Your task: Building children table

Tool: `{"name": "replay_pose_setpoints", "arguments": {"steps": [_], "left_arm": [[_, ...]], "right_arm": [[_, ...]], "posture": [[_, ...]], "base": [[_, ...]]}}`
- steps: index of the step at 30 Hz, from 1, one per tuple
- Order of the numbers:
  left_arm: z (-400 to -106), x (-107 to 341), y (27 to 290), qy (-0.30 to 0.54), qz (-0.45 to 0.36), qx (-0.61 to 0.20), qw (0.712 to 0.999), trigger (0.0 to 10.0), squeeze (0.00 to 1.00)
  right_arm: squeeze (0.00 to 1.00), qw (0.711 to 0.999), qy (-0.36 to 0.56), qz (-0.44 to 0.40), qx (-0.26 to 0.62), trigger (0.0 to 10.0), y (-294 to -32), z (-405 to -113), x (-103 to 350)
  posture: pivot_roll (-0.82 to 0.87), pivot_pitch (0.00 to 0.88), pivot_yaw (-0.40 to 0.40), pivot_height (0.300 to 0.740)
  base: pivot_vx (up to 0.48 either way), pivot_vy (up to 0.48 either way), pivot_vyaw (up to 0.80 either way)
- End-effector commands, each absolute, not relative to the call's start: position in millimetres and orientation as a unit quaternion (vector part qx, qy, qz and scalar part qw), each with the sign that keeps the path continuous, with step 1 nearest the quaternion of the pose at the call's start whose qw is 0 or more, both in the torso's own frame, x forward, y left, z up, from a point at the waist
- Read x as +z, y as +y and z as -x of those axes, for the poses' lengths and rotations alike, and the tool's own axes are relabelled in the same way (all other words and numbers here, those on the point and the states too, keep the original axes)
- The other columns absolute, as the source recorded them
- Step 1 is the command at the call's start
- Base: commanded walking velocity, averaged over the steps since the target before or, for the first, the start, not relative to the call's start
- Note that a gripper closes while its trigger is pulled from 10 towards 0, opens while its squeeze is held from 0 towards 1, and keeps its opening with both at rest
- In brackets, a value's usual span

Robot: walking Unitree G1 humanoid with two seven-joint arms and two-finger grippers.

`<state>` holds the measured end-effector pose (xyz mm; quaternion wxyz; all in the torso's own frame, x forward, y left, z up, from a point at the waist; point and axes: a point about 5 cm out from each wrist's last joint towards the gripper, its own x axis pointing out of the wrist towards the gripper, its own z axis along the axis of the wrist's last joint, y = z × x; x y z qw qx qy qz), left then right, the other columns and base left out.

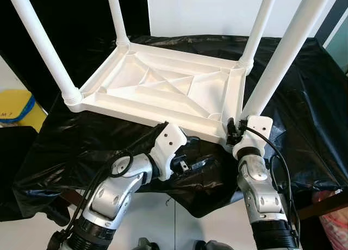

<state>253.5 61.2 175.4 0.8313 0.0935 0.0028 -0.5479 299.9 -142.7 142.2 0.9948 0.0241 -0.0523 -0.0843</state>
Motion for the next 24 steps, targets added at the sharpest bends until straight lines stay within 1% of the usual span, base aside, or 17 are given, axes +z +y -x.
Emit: {"name": "replay_pose_setpoints", "arguments": {"steps": [1,3,5,6,7,8,11,14,15,19,20,23,24], "left_arm": [[-254,174,62,0.006,-0.095,-0.538,0.838,10.0,0.0],[-254,174,61,0.006,-0.095,-0.538,0.838,10.0,0.0],[-254,174,61,0.006,-0.095,-0.538,0.837,10.0,0.0],[-254,174,61,0.006,-0.095,-0.538,0.837,10.0,0.0],[-254,174,61,0.007,-0.095,-0.54,0.837,10.0,0.0],[-254,174,61,0.007,-0.096,-0.54,0.836,10.0,0.0],[-254,174,61,0.007,-0.097,-0.541,0.836,10.0,0.0],[-254,174,60,0.006,-0.098,-0.542,0.835,10.0,0.0],[-255,174,60,0.006,-0.097,-0.543,0.834,10.0,0.0],[-255,174,60,0.006,-0.097,-0.543,0.834,10.0,0.0],[-254,174,60,0.005,-0.098,-0.544,0.833,10.0,0.0],[-254,174,60,0.005,-0.098,-0.544,0.833,10.0,0.0],[-255,174,60,0.005,-0.098,-0.544,0.833,10.0,0.0]], "right_arm": [[1.0,0.997,-0.05,-0.026,-0.059,10.0,-144,-299,141],[1.0,0.997,-0.051,-0.026,-0.051,10.0,-143,-299,142],[1.0,0.998,-0.057,-0.027,-0.012,10.0,-145,-300,145],[1.0,0.998,-0.057,-0.027,-0.012,10.0,-145,-300,145],[0.39,0.997,-0.061,-0.018,0.037,10.0,-151,-301,147],[0.0,0.996,-0.061,-0.012,0.058,10.0,-155,-302,148],[0.0,0.995,-0.061,-0.001,0.082,10.0,-160,-303,149],[0.0,0.989,-0.058,0.021,0.136,10.0,-166,-306,150],[0.0,0.984,-0.053,0.032,0.166,10.0,-166,-308,149],[0.0,0.981,-0.05,0.035,0.182,10.0,-166,-310,149],[0.0,0.975,-0.046,0.035,0.213,10.0,-163,-312,148],[0.0,0.975,-0.046,0.035,0.213,10.0,-163,-312,148],[0.0,0.972,-0.043,0.037,0.228,10.0,-161,-313,147]], "posture": [[-0.09,0.109,-0.022,0.74],[-0.09,0.109,-0.022,0.74],[-0.09,0.105,-0.021,0.74],[-0.09,0.105,-0.021,0.74],[-0.09,0.102,-0.021,0.74],[-0.09,0.099,-0.02,0.74],[-0.09,0.099,-0.02,0.74],[-0.09,0.092,-0.019,0.74],[-0.09,0.09,-0.019,0.74],[-0.09,0.087,-0.017,0.74],[-0.09,0.082,-0.015,0.74],[-0.09,0.082,-0.015,0.74],[-0.09,0.079,-0.015,0.74]], "base": [[0.0,0.0,0.0],[0.0,0.0,0.0],[0.0,0.0,0.0],[0.0,0.0,0.0],[0.0,0.0,0.0],[0.0,0.0,0.0],[0.0,0.0,0.0],[0.0,0.0,0.0],[0.0,0.0,0.0],[0.0,0.0,0.0],[0.0,0.0,0.0],[0.0,0.0,0.0],[0.0,0.0,0.0]]}}
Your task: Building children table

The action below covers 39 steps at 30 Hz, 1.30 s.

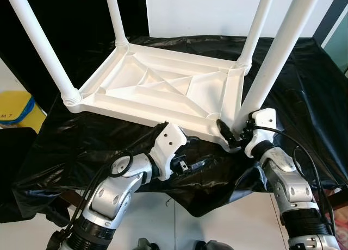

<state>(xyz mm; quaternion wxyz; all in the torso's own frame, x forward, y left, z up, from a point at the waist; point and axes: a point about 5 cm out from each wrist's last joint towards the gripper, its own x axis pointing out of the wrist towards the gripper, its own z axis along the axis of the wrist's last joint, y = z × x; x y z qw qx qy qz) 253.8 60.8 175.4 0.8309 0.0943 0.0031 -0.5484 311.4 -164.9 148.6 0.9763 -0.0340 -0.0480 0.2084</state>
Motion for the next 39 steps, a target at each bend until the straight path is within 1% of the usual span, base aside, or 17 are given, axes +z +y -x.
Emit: {"name": "replay_pose_setpoints", "arguments": {"steps": [1,3,4,14,15,16,17,20,24,28,32,35,38,39], "left_arm": [[-255,175,60,0.004,-0.1,-0.545,0.833,10.0,0.0],[-255,175,60,0.004,-0.101,-0.545,0.833,10.0,0.0],[-256,175,60,0.003,-0.102,-0.544,0.833,10.0,0.0],[-254,175,61,0.004,-0.102,-0.544,0.833,10.0,0.0],[-254,175,61,0.004,-0.102,-0.545,0.832,10.0,0.0],[-254,175,61,0.004,-0.102,-0.545,0.832,10.0,0.0],[-254,175,61,0.004,-0.103,-0.545,0.832,10.0,0.0],[-254,175,61,0.004,-0.103,-0.546,0.832,10.0,0.0],[-254,175,62,0.005,-0.104,-0.547,0.831,10.0,0.0],[-253,175,62,0.006,-0.103,-0.546,0.831,10.0,0.0],[-252,174,63,0.008,-0.102,-0.545,0.832,10.0,0.0],[-252,174,63,0.008,-0.102,-0.545,0.832,10.0,0.0],[-252,173,63,0.009,-0.101,-0.543,0.833,10.0,0.0],[-252,173,63,0.009,-0.101,-0.543,0.833,10.0,0.0]], "right_arm": [[0.0,0.97,-0.04,0.04,0.237,2.9,-159,-314,145],[0.0,0.968,-0.038,0.043,0.243,2.9,-158,-315,143],[0.0,0.968,-0.036,0.044,0.245,0.0,-157,-316,142],[0.0,0.968,-0.026,0.043,0.245,0.0,-162,-316,135],[0.0,0.969,-0.024,0.043,0.242,0.7,-163,-316,134],[0.0,0.969,-0.024,0.043,0.242,0.7,-163,-316,134],[0.0,0.97,-0.023,0.042,0.238,10.0,-164,-316,133],[0.0,0.971,-0.021,0.042,0.233,10.0,-165,-316,133],[0.0,0.98,-0.02,0.046,0.192,10.0,-171,-318,133],[0.0,0.985,-0.018,0.046,0.168,10.0,-173,-318,133],[0.0,0.993,-0.018,0.036,0.109,10.0,-175,-316,132],[0.0,0.995,-0.017,0.03,0.09,10.0,-175,-315,132],[0.0,0.999,-0.012,0.015,0.037,10.0,-174,-313,130],[0.0,0.999,-0.012,0.015,0.037,10.0,-174,-313,130]], "posture": [[-0.08,0.074,-0.015,0.74],[-0.08,0.074,-0.015,0.74],[-0.08,0.072,-0.016,0.74],[-0.08,0.07,-0.014,0.74],[-0.08,0.07,-0.011,0.74],[-0.08,0.07,-0.011,0.74],[-0.08,0.07,-0.01,0.74],[-0.08,0.07,-0.009,0.74],[-0.08,0.075,-0.01,0.74],[-0.08,0.079,-0.011,0.74],[-0.08,0.087,-0.014,0.74],[-0.08,0.089,-0.015,0.74],[-0.08,0.095,-0.018,0.74],[-0.08,0.095,-0.018,0.74]], "base": [[0.0,0.0,0.0],[0.0,0.0,0.0],[0.0,0.0,0.0],[0.0,0.0,0.0],[0.0,0.0,0.0],[0.0,0.0,0.0],[0.0,0.0,0.0],[0.0,0.0,0.0],[0.0,0.0,0.0],[0.0,0.0,0.0],[0.0,0.0,0.0],[0.0,0.0,0.0],[0.0,0.0,0.0],[0.0,0.0,0.0]]}}
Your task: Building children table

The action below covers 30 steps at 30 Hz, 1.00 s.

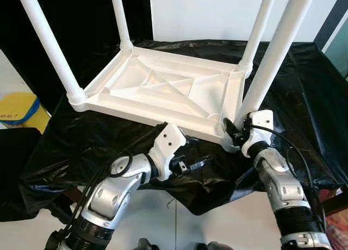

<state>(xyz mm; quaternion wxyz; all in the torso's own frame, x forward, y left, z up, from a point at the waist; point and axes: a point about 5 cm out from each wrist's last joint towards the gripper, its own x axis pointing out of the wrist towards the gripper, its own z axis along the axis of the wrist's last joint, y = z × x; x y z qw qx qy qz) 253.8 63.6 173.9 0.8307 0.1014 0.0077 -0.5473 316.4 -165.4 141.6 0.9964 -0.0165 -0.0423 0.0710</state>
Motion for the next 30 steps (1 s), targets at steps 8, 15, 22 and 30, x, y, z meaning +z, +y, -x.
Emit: {"name": "replay_pose_setpoints", "arguments": {"steps": [8,15,22,30], "left_arm": [[-252,174,63,0.008,-0.099,-0.54,0.836,10.0,0.0],[-252,173,63,0.008,-0.098,-0.538,0.837,10.0,0.0],[-253,174,63,0.007,-0.099,-0.537,0.838,10.0,0.0],[-253,174,63,0.005,-0.098,-0.536,0.838,10.0,0.0]], "right_arm": [[0.0,0.996,-0.017,-0.017,-0.088,10.0,-152,-308,124],[0.0,0.996,-0.022,-0.025,-0.08,10.0,-138,-306,126],[0.0,0.995,-0.02,-0.022,-0.1,10.0,-140,-306,126],[0.0,0.993,-0.03,-0.013,-0.11,10.0,-141,-307,130]], "posture": [[-0.07,0.102,-0.026,0.74],[-0.07,0.105,-0.026,0.74],[-0.07,0.101,-0.026,0.74],[-0.08,0.1,-0.029,0.74]], "base": [[0.0,0.0,0.0],[0.0,0.0,0.0],[0.0,0.0,0.0],[0.0,0.0,0.0]]}}
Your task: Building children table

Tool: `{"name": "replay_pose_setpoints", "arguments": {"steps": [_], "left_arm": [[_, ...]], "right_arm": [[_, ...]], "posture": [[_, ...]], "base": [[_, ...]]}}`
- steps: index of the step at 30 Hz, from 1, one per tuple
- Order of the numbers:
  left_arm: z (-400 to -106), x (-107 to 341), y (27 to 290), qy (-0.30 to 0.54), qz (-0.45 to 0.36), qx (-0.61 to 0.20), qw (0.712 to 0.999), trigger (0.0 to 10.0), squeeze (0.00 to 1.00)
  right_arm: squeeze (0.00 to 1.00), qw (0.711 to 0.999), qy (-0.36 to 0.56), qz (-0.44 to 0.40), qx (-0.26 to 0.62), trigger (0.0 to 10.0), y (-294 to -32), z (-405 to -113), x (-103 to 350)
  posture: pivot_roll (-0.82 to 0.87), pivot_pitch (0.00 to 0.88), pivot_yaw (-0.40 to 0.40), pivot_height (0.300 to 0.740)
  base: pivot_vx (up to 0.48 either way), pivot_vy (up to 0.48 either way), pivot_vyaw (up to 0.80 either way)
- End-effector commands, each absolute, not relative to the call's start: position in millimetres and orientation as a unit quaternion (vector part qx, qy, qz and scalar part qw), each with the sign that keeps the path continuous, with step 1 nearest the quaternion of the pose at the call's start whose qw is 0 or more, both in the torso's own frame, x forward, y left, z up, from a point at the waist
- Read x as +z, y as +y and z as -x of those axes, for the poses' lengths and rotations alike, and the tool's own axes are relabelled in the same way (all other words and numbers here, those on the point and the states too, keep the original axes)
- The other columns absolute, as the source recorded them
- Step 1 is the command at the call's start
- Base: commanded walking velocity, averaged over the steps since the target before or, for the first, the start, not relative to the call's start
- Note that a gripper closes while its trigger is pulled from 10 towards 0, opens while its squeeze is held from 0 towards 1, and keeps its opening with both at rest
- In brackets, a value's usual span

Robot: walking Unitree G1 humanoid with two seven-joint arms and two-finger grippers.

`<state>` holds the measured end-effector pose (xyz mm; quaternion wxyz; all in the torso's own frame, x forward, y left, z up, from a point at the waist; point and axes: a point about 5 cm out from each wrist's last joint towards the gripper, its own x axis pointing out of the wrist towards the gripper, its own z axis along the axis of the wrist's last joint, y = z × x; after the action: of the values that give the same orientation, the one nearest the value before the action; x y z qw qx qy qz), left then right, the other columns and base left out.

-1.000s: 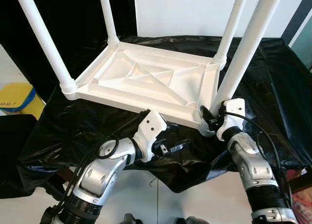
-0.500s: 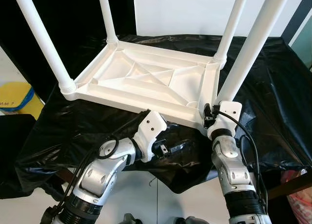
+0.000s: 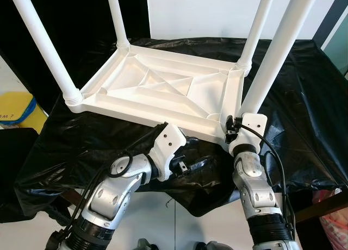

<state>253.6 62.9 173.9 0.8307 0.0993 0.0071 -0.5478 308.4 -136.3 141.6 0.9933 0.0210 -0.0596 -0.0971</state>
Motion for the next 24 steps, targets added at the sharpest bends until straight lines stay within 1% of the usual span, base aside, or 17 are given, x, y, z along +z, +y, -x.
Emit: {"name": "replay_pose_setpoints", "arguments": {"steps": [1,3,4,9,12,16,17,18,19,20,21,22,23,24], "left_arm": [[-253,174,63,0.005,-0.098,-0.536,0.838,10.0,0.0],[-254,174,63,0.004,-0.098,-0.536,0.839,10.0,0.0],[-254,174,63,0.004,-0.098,-0.536,0.839,10.0,0.0],[-254,174,63,0.004,-0.098,-0.535,0.839,10.0,0.0],[-254,174,63,0.004,-0.098,-0.534,0.84,10.0,0.0],[-254,175,63,0.004,-0.098,-0.534,0.84,10.0,0.0],[-254,175,64,0.005,-0.099,-0.534,0.839,10.0,0.0],[-254,175,64,0.005,-0.099,-0.535,0.839,10.0,0.0],[-254,175,64,0.005,-0.099,-0.535,0.839,10.0,0.0],[-254,175,64,0.005,-0.099,-0.535,0.839,10.0,0.0],[-254,175,64,0.005,-0.099,-0.535,0.839,10.0,0.0],[-254,175,64,0.005,-0.099,-0.536,0.839,10.0,0.0],[-254,175,64,0.005,-0.099,-0.536,0.838,10.0,0.0],[-254,175,64,0.005,-0.099,-0.536,0.838,10.0,0.0]], "right_arm": [[0.03,0.994,-0.034,-0.012,-0.108,10.0,-141,-307,131],[0.03,0.994,-0.036,-0.011,-0.106,10.0,-141,-307,132],[1.0,0.994,-0.041,-0.013,-0.099,10.0,-142,-308,134],[1.0,0.995,-0.057,-0.013,-0.084,10.0,-147,-310,141],[1.0,0.995,-0.078,-0.016,-0.052,10.0,-151,-309,148],[1.0,0.996,-0.08,-0.023,-0.029,10.0,-153,-308,150],[1.0,0.996,-0.079,-0.026,-0.007,10.0,-154,-307,150],[0.83,0.996,-0.079,-0.028,0.012,10.0,-155,-306,150],[0.83,0.996,-0.079,-0.028,0.012,10.0,-155,-306,150],[0.27,0.996,-0.081,-0.031,0.027,10.0,-156,-306,151],[0.0,0.995,-0.081,-0.031,0.048,10.0,-160,-305,151],[0.0,0.994,-0.082,-0.029,0.06,10.0,-162,-305,151],[0.0,0.992,-0.079,-0.019,0.092,10.0,-164,-305,152],[0.0,0.992,-0.079,-0.019,0.092,10.0,-164,-305,152]], "posture": [[-0.08,0.102,-0.03,0.74],[-0.08,0.102,-0.03,0.74],[-0.08,0.102,-0.03,0.74],[-0.07,0.102,-0.032,0.74],[-0.08,0.102,-0.03,0.74],[-0.08,0.103,-0.028,0.74],[-0.08,0.102,-0.027,0.74],[-0.08,0.101,-0.025,0.74],[-0.08,0.101,-0.025,0.74],[-0.08,0.102,-0.025,0.74],[-0.08,0.103,-0.021,0.74],[-0.08,0.103,-0.021,0.74],[-0.08,0.105,-0.017,0.74],[-0.08,0.105,-0.017,0.74]], "base": [[0.0,0.0,0.0],[0.0,0.0,0.0],[0.0,0.0,0.0],[0.0,0.0,0.0],[0.0,0.0,0.0],[0.0,0.0,0.0],[0.0,0.0,0.0],[0.0,0.0,0.0],[0.0,0.0,0.0],[0.0,0.0,0.0],[0.0,0.0,0.0],[0.0,0.0,0.0],[0.0,0.0,0.0],[0.0,0.0,0.0]]}}
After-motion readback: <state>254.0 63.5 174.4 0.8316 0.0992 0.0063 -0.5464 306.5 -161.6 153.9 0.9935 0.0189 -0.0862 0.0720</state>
